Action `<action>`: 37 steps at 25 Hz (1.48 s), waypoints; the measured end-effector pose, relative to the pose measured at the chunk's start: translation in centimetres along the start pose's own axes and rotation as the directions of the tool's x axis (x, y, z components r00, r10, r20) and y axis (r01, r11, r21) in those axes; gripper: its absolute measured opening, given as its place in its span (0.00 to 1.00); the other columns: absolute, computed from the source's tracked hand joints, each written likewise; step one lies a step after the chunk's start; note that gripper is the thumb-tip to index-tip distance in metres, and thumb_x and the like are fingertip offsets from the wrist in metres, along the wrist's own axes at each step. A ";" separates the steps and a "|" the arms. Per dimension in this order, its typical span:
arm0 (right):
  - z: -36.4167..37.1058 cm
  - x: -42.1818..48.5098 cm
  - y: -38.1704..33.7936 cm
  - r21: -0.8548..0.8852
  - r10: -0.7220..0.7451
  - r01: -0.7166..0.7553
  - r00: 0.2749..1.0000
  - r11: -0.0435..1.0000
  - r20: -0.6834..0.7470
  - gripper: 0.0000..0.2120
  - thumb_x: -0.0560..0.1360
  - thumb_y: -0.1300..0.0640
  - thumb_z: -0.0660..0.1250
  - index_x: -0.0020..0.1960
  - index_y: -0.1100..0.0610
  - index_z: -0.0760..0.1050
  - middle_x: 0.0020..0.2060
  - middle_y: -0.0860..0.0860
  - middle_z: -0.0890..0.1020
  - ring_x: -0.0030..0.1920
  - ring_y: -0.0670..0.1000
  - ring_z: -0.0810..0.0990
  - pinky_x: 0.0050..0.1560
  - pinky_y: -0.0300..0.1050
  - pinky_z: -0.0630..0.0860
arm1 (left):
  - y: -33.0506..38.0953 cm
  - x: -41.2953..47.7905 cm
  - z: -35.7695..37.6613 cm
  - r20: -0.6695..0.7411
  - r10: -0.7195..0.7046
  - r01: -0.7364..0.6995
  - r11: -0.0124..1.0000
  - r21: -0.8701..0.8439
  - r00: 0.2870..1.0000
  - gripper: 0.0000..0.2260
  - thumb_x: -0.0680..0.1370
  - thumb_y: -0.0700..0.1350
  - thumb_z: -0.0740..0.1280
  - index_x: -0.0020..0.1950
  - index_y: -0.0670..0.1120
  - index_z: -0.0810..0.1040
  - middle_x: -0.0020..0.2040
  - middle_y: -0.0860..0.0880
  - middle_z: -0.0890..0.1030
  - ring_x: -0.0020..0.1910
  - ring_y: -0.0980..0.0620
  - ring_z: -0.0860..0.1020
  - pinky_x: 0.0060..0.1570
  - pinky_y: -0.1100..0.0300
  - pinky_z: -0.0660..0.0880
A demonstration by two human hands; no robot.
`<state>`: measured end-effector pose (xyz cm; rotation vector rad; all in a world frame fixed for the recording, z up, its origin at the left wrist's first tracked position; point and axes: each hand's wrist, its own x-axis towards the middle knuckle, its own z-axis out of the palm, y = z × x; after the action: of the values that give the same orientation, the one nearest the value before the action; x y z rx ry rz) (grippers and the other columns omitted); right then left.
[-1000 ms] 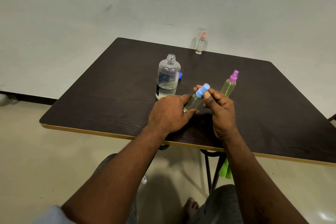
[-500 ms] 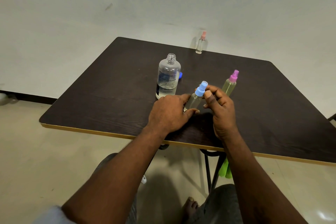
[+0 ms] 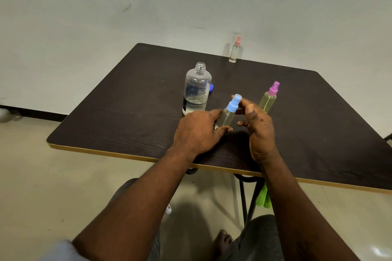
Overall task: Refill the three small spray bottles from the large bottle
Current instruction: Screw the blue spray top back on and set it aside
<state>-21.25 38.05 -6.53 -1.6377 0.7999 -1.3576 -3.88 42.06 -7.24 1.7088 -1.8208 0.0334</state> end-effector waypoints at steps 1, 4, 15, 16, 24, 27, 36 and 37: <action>0.0 0.0 0.1 -0.009 -0.017 0.018 1.000 1.000 0.015 0.15 0.82 0.45 0.61 0.63 0.47 0.82 0.62 0.49 0.84 0.58 0.50 0.82 0.48 0.43 0.77 | 0.0 0.0 0.0 -0.009 0.003 -0.003 1.000 -0.001 1.000 0.23 0.76 0.70 0.66 0.66 0.60 0.78 0.44 0.54 0.85 0.44 0.51 0.82 0.40 0.55 0.78; -0.1 -0.1 -0.1 0.055 -0.020 0.025 0.994 0.998 -0.104 0.12 0.79 0.45 0.65 0.52 0.49 0.85 0.56 0.50 0.86 0.55 0.51 0.83 0.45 0.44 0.76 | 0.0 0.0 0.1 -0.019 -0.003 0.003 1.000 -0.005 1.000 0.22 0.76 0.70 0.67 0.66 0.60 0.78 0.43 0.54 0.85 0.44 0.50 0.82 0.39 0.56 0.75; 0.0 -0.1 -0.4 0.094 -0.013 0.020 0.998 0.995 -0.068 0.18 0.79 0.57 0.69 0.67 0.61 0.78 0.55 0.53 0.88 0.58 0.51 0.86 0.52 0.38 0.78 | 0.0 0.1 0.2 -0.015 -0.017 0.017 1.000 -0.008 1.000 0.22 0.76 0.70 0.67 0.65 0.61 0.78 0.44 0.54 0.85 0.45 0.50 0.82 0.41 0.55 0.77; 0.0 0.0 -0.4 0.104 0.005 0.011 0.989 0.995 -0.146 0.15 0.78 0.57 0.70 0.64 0.59 0.80 0.49 0.51 0.89 0.52 0.49 0.87 0.50 0.37 0.78 | -0.1 0.2 0.2 0.001 -0.026 0.026 1.000 -0.013 1.000 0.22 0.76 0.70 0.66 0.66 0.61 0.78 0.44 0.55 0.85 0.46 0.50 0.82 0.42 0.54 0.78; 0.1 -0.1 -0.3 0.077 -0.035 0.038 0.998 0.996 -0.043 0.16 0.79 0.61 0.67 0.66 0.62 0.79 0.55 0.53 0.88 0.57 0.51 0.86 0.51 0.38 0.78 | 0.0 0.0 0.2 -0.019 -0.037 0.036 0.999 -0.023 0.999 0.22 0.75 0.70 0.67 0.65 0.61 0.78 0.43 0.54 0.85 0.45 0.48 0.83 0.43 0.52 0.80; -0.3 0.0 -0.1 0.133 0.025 0.009 0.966 0.991 -0.256 0.12 0.78 0.57 0.69 0.59 0.61 0.82 0.41 0.50 0.87 0.43 0.49 0.84 0.43 0.42 0.74 | -0.1 0.1 0.2 -0.003 -0.051 0.051 0.998 -0.040 0.999 0.22 0.75 0.69 0.68 0.65 0.61 0.79 0.44 0.55 0.85 0.46 0.50 0.82 0.43 0.54 0.79; 0.2 -0.1 -0.3 0.059 0.003 -0.002 1.000 0.998 -0.026 0.17 0.76 0.66 0.75 0.62 0.55 0.82 0.53 0.51 0.87 0.55 0.52 0.84 0.60 0.52 0.81 | -0.2 0.0 0.0 0.026 0.019 -0.017 0.998 -0.055 0.999 0.23 0.75 0.71 0.67 0.66 0.63 0.78 0.46 0.57 0.86 0.45 0.53 0.81 0.40 0.58 0.74; 0.1 -0.1 -0.4 0.062 0.007 -0.005 1.000 0.998 -0.028 0.19 0.74 0.66 0.76 0.62 0.54 0.81 0.51 0.50 0.85 0.53 0.50 0.82 0.58 0.50 0.81 | -0.2 0.0 0.0 0.035 0.022 -0.020 0.998 -0.053 0.999 0.23 0.75 0.71 0.66 0.65 0.63 0.78 0.47 0.57 0.86 0.45 0.53 0.81 0.40 0.58 0.74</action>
<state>-21.15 38.31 -6.23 -1.5695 0.7712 -1.3909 -3.72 42.00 -7.28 1.6640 -1.8491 -0.0363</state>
